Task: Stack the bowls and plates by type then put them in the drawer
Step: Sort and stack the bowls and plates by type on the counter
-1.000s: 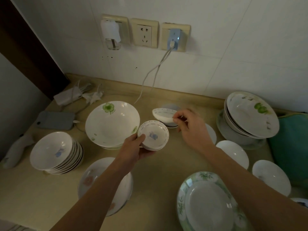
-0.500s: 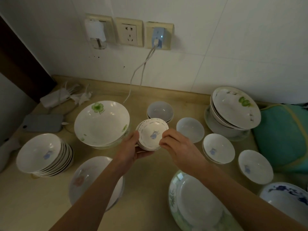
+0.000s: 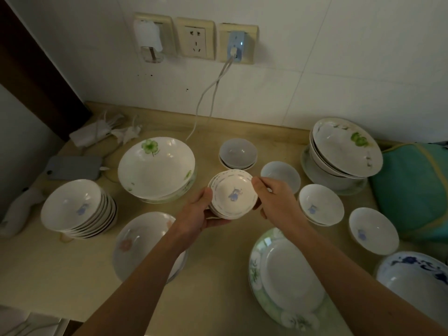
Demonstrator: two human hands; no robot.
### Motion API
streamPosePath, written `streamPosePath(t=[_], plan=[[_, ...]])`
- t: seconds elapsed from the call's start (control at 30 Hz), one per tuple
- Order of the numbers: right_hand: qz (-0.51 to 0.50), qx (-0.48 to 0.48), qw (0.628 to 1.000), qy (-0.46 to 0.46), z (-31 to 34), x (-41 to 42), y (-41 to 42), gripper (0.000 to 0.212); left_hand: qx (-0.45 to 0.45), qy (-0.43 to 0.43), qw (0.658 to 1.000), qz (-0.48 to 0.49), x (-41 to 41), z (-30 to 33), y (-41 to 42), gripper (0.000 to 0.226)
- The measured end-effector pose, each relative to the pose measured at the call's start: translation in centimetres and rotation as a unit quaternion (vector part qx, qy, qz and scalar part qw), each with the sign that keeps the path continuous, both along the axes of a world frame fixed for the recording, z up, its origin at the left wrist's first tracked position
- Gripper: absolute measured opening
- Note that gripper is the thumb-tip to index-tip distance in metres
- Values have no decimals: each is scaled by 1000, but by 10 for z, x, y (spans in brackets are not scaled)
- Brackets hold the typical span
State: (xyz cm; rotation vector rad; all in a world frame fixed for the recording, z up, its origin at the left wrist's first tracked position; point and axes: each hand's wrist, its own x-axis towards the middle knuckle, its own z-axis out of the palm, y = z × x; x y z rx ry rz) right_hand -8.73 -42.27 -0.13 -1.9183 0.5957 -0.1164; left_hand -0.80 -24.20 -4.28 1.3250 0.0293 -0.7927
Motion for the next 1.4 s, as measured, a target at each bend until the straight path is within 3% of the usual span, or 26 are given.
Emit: streamPosePath(t=[0.2,0.4,0.63,0.73,0.93,1.13,1.2,1.3,1.4], plan=[[-9,151,987,60,3,-11,14,30,-3,19,1000,25,-21,3,5,27],[33,121,992,4,5,-24,14,23,12,23,999,43,-45,20,11,34],[85,103,989,-61,1,-28,33,31,61,-66,992,84,-63,43,32,33],[99,100,988,-65,-1,-29,48,24,92,-106,987,83,-71,48,49,18],[138,136,980,-57,11,-29,91,21,154,-154,970,109,-76,68,101,25],[185,214,957,-61,29,-14,157,10,112,-115,971,180,-71,73,185,21],[159,158,974,-41,25,-4,173,13,99,-88,967,216,-68,66,217,19],[61,-4,998,-20,7,3,186,21,84,-51,952,289,-63,48,256,19],[-35,-58,998,-12,-11,-7,192,37,102,-23,938,331,-58,27,281,21]])
